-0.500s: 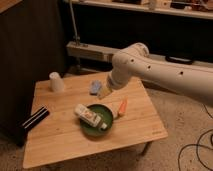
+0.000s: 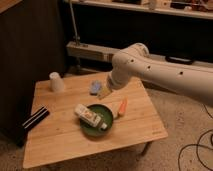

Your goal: Drag the pepper across the table

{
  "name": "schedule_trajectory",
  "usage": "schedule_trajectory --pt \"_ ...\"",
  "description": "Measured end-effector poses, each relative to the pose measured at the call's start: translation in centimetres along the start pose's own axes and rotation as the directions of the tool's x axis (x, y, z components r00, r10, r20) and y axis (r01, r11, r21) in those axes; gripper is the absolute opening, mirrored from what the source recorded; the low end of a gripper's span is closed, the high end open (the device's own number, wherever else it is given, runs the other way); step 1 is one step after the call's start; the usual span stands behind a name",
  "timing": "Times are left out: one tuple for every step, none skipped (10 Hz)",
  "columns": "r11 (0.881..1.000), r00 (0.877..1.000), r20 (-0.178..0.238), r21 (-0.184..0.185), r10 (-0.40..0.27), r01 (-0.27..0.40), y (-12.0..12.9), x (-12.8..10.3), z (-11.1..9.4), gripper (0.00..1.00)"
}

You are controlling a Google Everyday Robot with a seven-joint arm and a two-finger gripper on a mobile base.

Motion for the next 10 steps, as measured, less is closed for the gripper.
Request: schedule_trajectory --pt "1.0 1.0 0.0 0.0 0.0 0.0 0.01 -0.02 -0.02 0.8" --pt "1.0 1.0 0.0 0.0 0.0 0.0 -0.02 0.0 -0.02 0.8" --pt "1.0 1.0 0.0 0.0 0.0 0.0 -0.03 0.01 -0.02 0.8" --pt "1.0 1.0 0.0 0.0 0.0 0.0 -0.03 0.0 -0.03 0.8" --pt "1.0 1.0 0.0 0.0 0.0 0.0 -0.03 0.01 -0.03 0.8" --pt "1.0 1.0 0.0 0.0 0.001 -0.001 -0.04 0.01 -0.03 0.8" --pt "1.0 1.0 0.0 0.0 0.001 -0.001 -0.04 0.01 -0.03 0.8" --pt "1.0 1.0 0.0 0.0 0.001 -0.001 -0.04 0.01 -0.03 0.8" --pt "1.0 1.0 0.0 0.0 0.001 -0.001 -0.04 0.01 -0.03 0.8" --pt "1.0 1.0 0.0 0.0 0.0 0.0 -0.04 0.01 -0.03 0.8"
